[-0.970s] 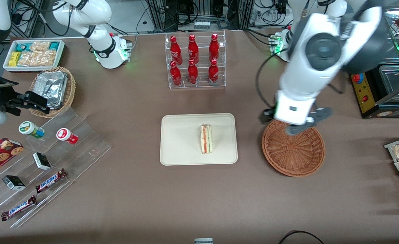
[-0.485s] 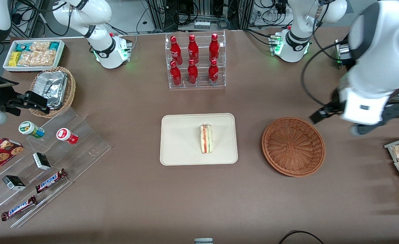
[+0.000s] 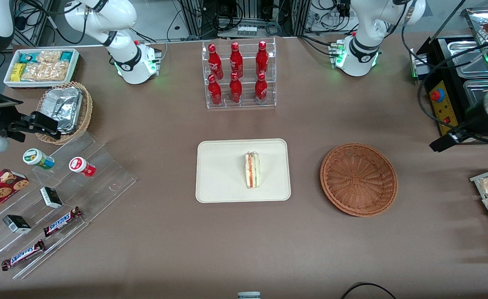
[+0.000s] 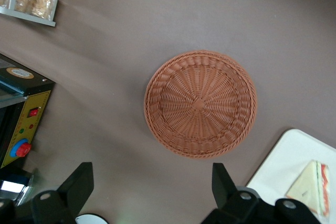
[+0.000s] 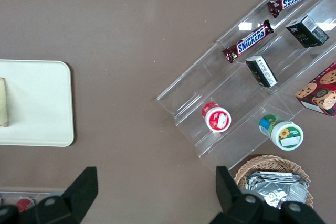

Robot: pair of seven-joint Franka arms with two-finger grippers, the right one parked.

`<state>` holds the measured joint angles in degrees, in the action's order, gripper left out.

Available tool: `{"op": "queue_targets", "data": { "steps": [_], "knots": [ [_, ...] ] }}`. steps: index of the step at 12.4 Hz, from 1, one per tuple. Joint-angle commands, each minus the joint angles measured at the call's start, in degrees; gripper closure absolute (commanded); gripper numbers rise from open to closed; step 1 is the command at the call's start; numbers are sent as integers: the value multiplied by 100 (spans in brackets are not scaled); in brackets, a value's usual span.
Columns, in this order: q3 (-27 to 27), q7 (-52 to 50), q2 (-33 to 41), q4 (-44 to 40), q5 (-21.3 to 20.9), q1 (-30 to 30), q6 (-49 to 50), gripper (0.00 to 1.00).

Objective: Place sandwich from basket to tray

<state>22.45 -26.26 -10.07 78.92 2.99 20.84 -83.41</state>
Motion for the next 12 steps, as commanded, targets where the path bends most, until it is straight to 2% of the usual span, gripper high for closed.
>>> {"op": "queue_targets", "data": {
  "steps": [1,2,3,6,9,11,12],
  "knots": [
    [-1493,724,426,114,-35,-1542,385,1],
    [-1750,919,566,141,-35,-1922,439,1],
    [-1805,1191,733,228,-44,-2047,561,1],
    [-1788,2448,1216,693,-343,-2101,747,1],
    [-1884,2520,1139,739,-229,-2014,695,1],
    [-2479,2538,780,555,-324,-2040,607,1],
    [-2569,2556,796,571,-317,-2092,554,1]
  ]
}}
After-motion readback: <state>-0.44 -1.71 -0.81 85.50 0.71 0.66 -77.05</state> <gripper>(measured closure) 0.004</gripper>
